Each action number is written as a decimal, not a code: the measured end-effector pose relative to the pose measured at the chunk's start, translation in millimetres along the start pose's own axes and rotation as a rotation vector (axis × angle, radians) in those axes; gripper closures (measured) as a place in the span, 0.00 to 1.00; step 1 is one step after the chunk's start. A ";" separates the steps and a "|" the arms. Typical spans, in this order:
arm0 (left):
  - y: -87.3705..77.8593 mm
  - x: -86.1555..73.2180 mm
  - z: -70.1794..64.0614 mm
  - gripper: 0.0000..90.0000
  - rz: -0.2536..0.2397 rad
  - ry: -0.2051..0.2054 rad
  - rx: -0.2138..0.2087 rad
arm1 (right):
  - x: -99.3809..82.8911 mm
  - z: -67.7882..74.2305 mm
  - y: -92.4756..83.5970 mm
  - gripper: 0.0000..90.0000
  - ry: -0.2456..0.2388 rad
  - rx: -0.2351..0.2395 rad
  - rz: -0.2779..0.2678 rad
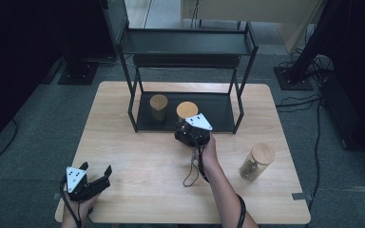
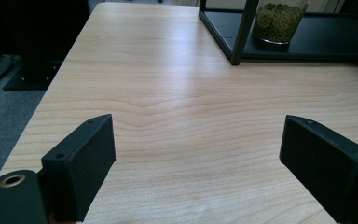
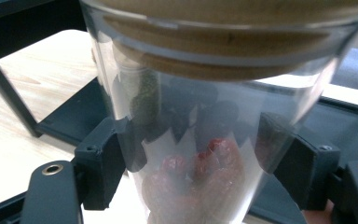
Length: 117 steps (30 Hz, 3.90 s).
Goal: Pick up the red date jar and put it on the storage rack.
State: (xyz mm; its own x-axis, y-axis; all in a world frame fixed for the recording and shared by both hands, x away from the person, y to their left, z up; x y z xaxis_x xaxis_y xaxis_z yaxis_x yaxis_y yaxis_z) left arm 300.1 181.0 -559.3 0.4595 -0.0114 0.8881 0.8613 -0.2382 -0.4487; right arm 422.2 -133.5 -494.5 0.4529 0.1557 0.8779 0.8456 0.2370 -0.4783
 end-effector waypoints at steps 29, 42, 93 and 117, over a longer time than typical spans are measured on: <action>0.1 0.1 -0.3 0.12 0.000 -0.002 -0.014 | 14.9 -7.8 51.1 0.28 0.000 -0.022 0.039; 0.7 -0.3 -0.7 0.12 0.007 -0.005 -0.025 | 21.1 -10.6 68.1 0.28 0.020 -0.028 0.055; 1.5 -0.6 -0.2 0.12 0.015 -0.009 -0.030 | 18.5 -14.6 104.5 0.09 0.040 -0.029 0.062; 1.5 -0.7 -1.0 0.12 0.015 0.001 -0.023 | 22.2 -7.6 56.6 0.05 0.069 0.054 -0.022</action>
State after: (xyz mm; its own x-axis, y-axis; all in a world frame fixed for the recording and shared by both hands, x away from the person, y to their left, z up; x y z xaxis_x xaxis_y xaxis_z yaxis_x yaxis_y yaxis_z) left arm 300.8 179.6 -560.4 0.4723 -0.0163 0.8813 0.8491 -0.2601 -0.4598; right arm 482.2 -123.9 -501.9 0.4543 0.0837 0.8869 0.8401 0.2909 -0.4578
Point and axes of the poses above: each handheld gripper's, and its own axes: y roughly forward along the jaws, x roughly out of its top, z roughly to its left, the point moved 9 cm from there along y, roughly forward along the jaws, and after that the axes turned 3 degrees about z, right-handed, at the moved point
